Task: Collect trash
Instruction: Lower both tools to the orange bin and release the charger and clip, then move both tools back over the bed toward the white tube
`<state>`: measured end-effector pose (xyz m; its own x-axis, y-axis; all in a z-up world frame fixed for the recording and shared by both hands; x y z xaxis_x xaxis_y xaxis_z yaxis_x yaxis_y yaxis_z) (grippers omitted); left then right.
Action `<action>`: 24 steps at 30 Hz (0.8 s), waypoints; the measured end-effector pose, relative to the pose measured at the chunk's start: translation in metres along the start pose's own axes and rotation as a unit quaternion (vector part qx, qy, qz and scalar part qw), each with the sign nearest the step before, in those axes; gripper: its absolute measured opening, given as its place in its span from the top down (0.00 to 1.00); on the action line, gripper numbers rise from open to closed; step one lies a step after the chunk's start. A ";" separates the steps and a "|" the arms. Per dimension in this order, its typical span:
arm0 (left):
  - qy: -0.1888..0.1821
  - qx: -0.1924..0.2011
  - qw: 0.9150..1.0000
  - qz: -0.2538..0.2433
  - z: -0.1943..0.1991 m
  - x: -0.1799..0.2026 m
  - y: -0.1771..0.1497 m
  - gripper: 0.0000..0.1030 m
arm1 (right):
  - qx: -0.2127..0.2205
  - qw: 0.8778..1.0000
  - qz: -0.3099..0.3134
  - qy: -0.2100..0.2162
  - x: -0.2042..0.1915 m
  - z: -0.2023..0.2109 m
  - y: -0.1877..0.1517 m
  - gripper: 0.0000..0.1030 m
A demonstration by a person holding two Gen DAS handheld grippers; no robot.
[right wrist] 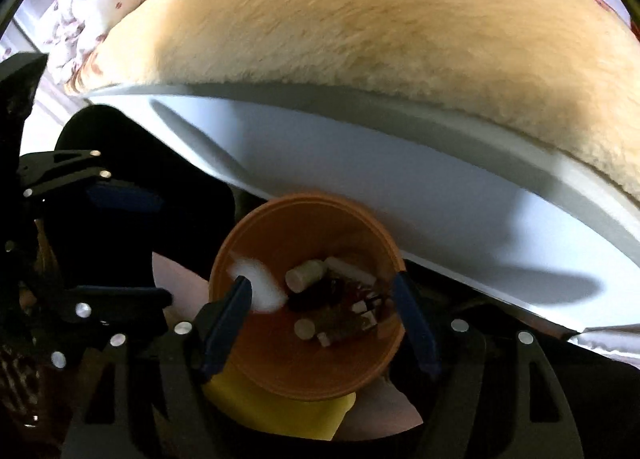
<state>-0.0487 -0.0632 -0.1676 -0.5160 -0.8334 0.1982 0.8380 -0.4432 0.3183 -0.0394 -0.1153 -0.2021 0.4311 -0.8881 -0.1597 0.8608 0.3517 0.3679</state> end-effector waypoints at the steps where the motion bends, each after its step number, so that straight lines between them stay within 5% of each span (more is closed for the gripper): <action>1: 0.003 0.003 1.000 0.001 0.002 -0.002 0.001 0.33 | 0.003 1.000 -0.003 -0.003 0.003 0.002 -0.001 0.31; 10: 0.032 0.098 0.995 0.019 0.061 -0.016 0.031 0.33 | 0.095 0.995 -0.005 0.027 0.002 0.057 0.021 0.28; 17: 0.055 0.203 0.977 0.045 0.122 -0.028 0.086 0.24 | 0.194 0.981 0.006 0.026 0.011 0.113 0.058 0.22; 24: 0.092 0.238 0.963 0.090 0.140 -0.060 0.135 0.24 | 0.234 0.971 -0.035 0.011 0.034 0.126 0.080 0.19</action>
<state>0.0708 -0.0273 -0.0067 -0.2929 -0.9464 0.1359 0.7126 -0.1213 0.6910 0.0100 -0.1544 -0.0622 0.3863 -0.8966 -0.2164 0.6723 0.1130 0.7316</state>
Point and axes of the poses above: each gripper's, at about its wrist camera, not at the fingertips, and z roughly against the way its jaws point, x to its right, y to its top, the point moved 8 cm from there along -z, roughly the way its jaws point, and after that the axes turned 3 degrees about z, right-handed, at the moved point
